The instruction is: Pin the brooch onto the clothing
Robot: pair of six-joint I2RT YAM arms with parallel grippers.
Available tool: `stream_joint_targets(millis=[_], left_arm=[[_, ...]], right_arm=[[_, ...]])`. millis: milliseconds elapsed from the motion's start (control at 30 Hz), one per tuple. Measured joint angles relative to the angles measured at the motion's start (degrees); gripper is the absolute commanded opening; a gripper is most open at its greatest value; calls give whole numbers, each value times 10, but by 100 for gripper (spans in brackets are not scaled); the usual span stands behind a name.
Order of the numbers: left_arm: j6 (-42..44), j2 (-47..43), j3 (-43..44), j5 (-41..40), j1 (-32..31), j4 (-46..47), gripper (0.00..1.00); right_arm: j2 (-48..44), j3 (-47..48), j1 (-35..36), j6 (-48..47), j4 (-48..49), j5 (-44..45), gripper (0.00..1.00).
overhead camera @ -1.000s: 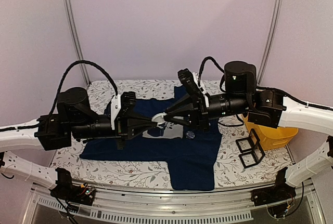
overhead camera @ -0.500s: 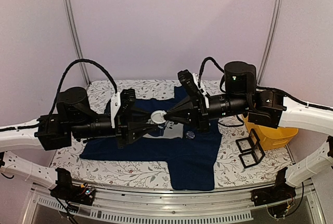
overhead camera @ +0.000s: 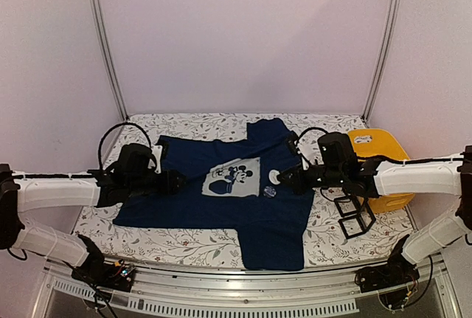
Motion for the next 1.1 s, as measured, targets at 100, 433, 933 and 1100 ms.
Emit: stream_joint_targets(millis=[100, 433, 933, 1100], left_arm=[[-49, 34, -59, 1, 40, 10, 58], [-42, 290, 128, 5, 126, 83, 46], [-26, 563, 427, 70, 243, 65, 41], [-24, 574, 446, 74, 257, 60, 43]], right_arm=[[19, -48, -2, 41, 19, 23, 0], [57, -119, -3, 124, 74, 43, 0], [54, -157, -3, 160, 89, 49, 0], [44, -164, -3, 162, 86, 50, 0]])
